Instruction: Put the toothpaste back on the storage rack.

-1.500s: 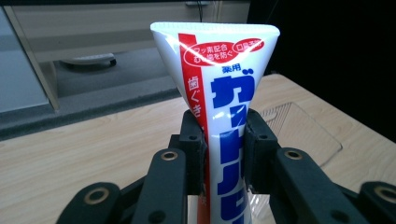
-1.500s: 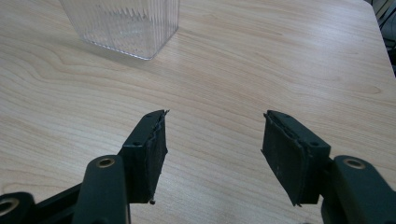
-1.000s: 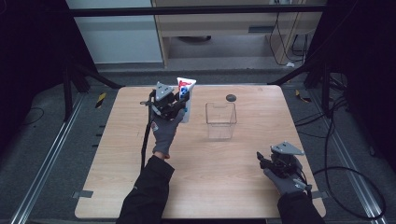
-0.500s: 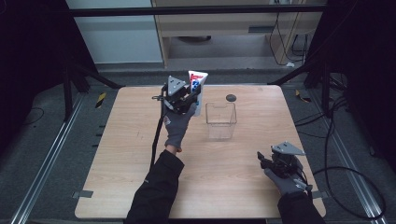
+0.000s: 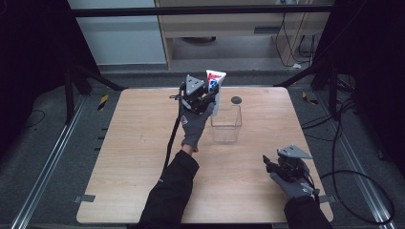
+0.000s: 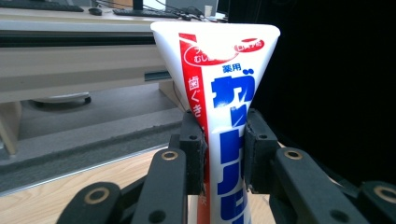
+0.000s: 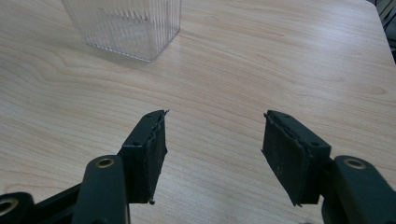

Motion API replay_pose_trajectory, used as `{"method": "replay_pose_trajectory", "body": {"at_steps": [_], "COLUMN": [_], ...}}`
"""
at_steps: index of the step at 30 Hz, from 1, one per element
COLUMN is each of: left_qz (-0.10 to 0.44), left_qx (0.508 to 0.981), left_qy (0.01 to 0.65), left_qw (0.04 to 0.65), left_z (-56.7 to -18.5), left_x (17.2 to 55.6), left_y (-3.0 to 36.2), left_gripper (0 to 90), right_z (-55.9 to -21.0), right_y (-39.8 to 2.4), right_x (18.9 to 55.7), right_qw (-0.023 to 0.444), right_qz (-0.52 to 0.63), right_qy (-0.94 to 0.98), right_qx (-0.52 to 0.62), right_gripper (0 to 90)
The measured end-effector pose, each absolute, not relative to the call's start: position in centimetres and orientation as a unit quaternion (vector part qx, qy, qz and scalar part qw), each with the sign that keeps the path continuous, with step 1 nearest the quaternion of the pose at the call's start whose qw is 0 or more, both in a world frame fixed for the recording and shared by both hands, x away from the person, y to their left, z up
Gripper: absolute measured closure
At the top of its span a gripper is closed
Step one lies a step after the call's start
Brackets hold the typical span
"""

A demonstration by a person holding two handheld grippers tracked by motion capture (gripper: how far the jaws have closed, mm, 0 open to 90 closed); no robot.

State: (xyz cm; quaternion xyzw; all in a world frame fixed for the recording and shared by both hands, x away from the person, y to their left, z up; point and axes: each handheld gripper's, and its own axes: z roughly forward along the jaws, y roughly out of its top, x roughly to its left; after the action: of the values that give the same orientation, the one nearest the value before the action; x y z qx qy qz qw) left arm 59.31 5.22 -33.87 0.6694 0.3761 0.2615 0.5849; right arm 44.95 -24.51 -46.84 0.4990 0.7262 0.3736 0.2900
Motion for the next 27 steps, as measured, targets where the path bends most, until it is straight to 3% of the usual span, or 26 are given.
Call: {"method": "replay_pose_trajectory", "body": {"at_steps": [27], "left_qz": [0.245], "left_qx": [0.692], "left_qy": [0.367], "left_qw": [0.572], "left_z": [-37.4], "left_x": [60.6], "left_y": [2.1], "left_gripper": [72.4], "right_z": [-46.9], "right_y": [-24.5], "right_x": [45.0], "right_qw": [0.288], "right_qz": [0.372], "right_qy": [0.729], "right_qx": [0.497], "right_gripper": [39.3]}}
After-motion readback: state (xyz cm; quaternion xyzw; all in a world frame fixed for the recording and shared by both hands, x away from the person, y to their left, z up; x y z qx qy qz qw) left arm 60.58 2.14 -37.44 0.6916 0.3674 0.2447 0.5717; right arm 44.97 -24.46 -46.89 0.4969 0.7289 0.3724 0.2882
